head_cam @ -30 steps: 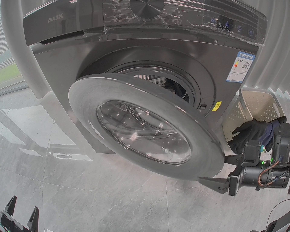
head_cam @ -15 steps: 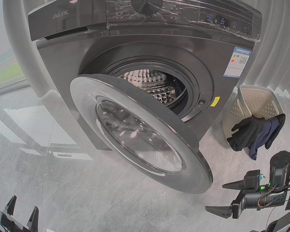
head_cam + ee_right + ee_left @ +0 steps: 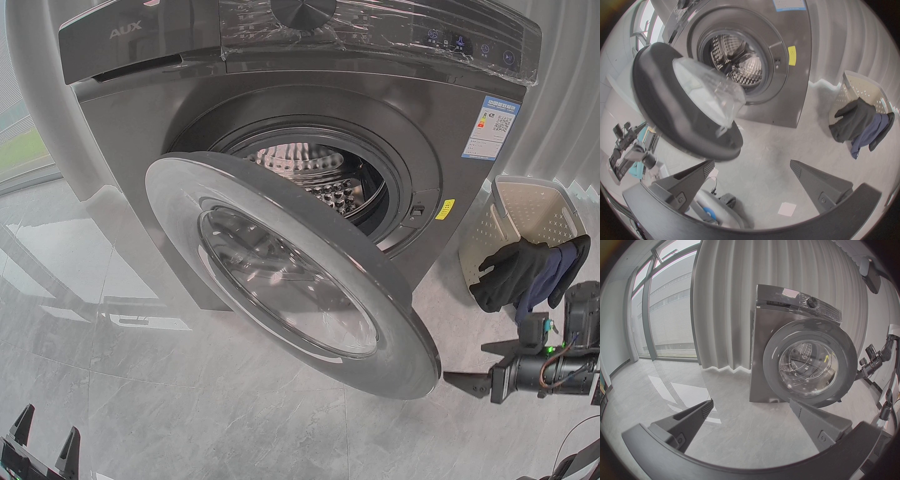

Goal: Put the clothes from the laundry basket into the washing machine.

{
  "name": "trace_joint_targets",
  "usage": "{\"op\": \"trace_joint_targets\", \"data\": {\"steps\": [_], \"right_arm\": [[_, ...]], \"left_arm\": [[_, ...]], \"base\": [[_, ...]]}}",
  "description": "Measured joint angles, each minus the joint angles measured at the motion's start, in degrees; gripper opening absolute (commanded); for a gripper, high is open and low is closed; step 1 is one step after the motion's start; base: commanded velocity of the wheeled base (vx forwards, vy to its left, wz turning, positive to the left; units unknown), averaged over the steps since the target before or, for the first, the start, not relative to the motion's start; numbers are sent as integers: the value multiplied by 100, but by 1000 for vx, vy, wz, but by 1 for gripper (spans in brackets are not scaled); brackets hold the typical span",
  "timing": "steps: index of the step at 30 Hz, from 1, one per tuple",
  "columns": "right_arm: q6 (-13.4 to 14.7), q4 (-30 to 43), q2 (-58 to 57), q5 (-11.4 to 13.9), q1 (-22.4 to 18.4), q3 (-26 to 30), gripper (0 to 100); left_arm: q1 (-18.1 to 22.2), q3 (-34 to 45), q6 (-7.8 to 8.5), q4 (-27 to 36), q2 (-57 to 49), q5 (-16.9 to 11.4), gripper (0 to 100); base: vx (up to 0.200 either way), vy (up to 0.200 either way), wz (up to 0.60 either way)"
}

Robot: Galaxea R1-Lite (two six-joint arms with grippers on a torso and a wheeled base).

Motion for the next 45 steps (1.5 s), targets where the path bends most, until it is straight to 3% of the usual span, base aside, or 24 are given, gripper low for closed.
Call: {"op": "trace_joint_targets", "data": {"steps": [4, 7, 15, 18, 24, 32, 38, 45], "right_arm": [[0, 0, 329, 7, -27, -433, 100], [22, 0, 557, -9, 196, -577, 100], [78, 0, 664, -9, 1084, -408, 100], [93, -4, 555, -13, 1237, -319, 100], [300, -44, 599, -183, 1067, -653, 100], [645, -66, 1398, -555, 767, -1682, 100], [691, -61, 1985, -640, 728, -2241, 100], [667, -68, 2360, -661, 937, -2461, 100]], "left_arm": [[-4, 0, -4, 2, -2, 0, 100], [-2, 0, -4, 2, 0, 0, 100], [0, 0, -4, 2, 0, 0, 100], [-4, 0, -1, 0, 0, 2, 100], [-2, 0, 7, 2, -2, 0, 100], [-4, 0, 5, 2, 0, 2, 100], [-2, 0, 0, 2, 0, 0, 100], [-2, 0, -6, 2, 0, 0, 100]], "base": [[0, 0, 0], [0, 0, 0], [0, 0, 0], [0, 0, 0], [0, 0, 0], [0, 0, 0], [0, 0, 0], [0, 0, 0]]}}
